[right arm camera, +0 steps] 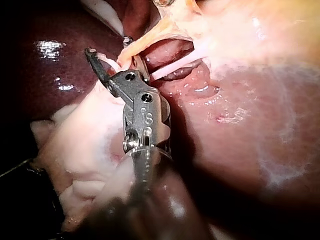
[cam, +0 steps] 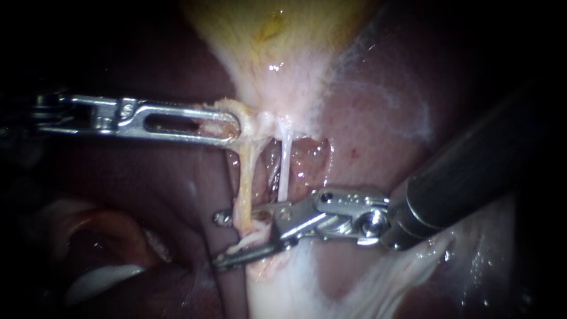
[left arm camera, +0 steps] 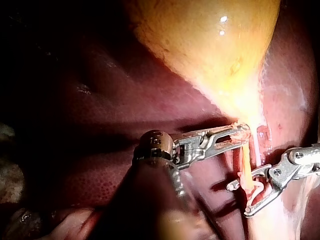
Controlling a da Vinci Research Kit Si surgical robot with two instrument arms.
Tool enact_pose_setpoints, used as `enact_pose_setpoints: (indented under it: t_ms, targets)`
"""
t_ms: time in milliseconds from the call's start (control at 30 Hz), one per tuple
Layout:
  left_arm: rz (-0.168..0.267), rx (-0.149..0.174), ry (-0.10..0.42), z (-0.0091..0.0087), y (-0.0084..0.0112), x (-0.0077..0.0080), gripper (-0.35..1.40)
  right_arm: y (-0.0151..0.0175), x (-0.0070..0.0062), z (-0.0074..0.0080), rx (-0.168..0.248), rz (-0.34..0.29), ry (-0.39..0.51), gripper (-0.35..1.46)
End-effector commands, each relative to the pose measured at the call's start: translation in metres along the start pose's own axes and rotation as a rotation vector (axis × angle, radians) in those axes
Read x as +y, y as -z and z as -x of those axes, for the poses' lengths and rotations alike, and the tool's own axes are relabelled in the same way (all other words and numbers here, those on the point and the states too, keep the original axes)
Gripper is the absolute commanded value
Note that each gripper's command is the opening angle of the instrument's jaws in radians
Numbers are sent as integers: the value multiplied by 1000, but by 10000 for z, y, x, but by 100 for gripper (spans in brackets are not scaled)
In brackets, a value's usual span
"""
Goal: Clipping first clip left tube
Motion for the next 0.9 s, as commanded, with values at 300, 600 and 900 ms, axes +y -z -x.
enact_pose_setpoints:
  t_ms: [300,600,900]
  targets:
    - [0,0,0,0,0,0,-35,9,-2,2,-18,10,5,-35]
    - [0,0,0,0,0,0,-35,12,-1,5,-18,10,5,-35]
    - [-1,1,0,0,1,1,-35,14,2,6,-18,10,5,-35]
